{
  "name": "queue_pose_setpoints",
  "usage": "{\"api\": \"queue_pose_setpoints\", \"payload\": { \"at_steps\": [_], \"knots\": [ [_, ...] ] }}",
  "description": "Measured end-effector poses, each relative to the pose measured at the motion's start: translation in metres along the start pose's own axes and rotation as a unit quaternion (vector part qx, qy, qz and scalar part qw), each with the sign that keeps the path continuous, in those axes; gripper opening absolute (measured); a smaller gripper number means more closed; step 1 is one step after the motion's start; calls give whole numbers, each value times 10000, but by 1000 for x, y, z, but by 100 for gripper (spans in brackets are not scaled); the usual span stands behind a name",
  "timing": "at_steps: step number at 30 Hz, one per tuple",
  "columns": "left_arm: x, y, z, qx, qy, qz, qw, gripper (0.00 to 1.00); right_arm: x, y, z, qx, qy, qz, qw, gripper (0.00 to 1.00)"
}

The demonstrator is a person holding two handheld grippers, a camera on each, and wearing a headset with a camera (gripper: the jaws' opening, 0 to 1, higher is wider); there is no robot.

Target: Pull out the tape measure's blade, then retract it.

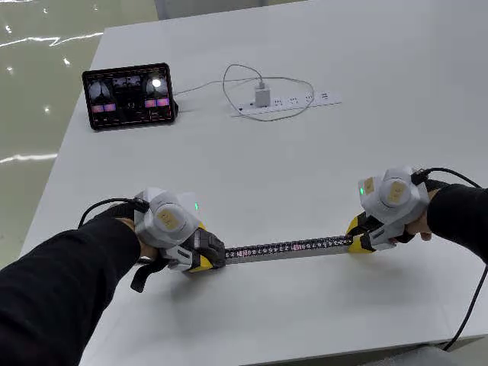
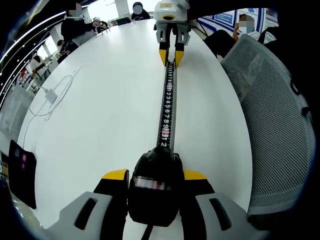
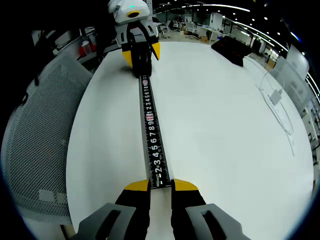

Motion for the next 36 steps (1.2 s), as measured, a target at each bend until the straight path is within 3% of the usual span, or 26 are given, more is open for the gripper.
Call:
{"api": "queue_pose_setpoints", "payload": {
  "at_steps": [7, 16, 20, 27, 36],
  "knots": [
    [-1, 0, 0, -21, 44, 23, 10000, 35, 0, 1, 0, 25, 72, -224, 9997, 12],
    [-1, 1, -2, -36, 30, -71, 10000, 35, 0, 0, 0, 15, 129, -211, 9997, 14],
    [0, 2, -5, -26, 32, -86, 10000, 36, 0, -1, -3, 56, 230, -312, 9992, 17],
    [3, 4, -10, -54, 127, 2, 9999, 39, -1, -1, -6, 118, 144, -285, 9994, 23],
    [0, 7, -19, -59, 5, -98, 9999, 45, -1, 1, -6, 147, 102, -213, 9996, 31]
  ]
}}
Point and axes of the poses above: the centre of the closed fingertips' face, and the gripper's own axes: z roughly forward along the fingers, y roughly to its left, x roughly out of its underside, the point moved 10 cm from there along -z, roughly backward along the fingers, and after that the axes turned 1 degree about -z, right-handed, at the moved point
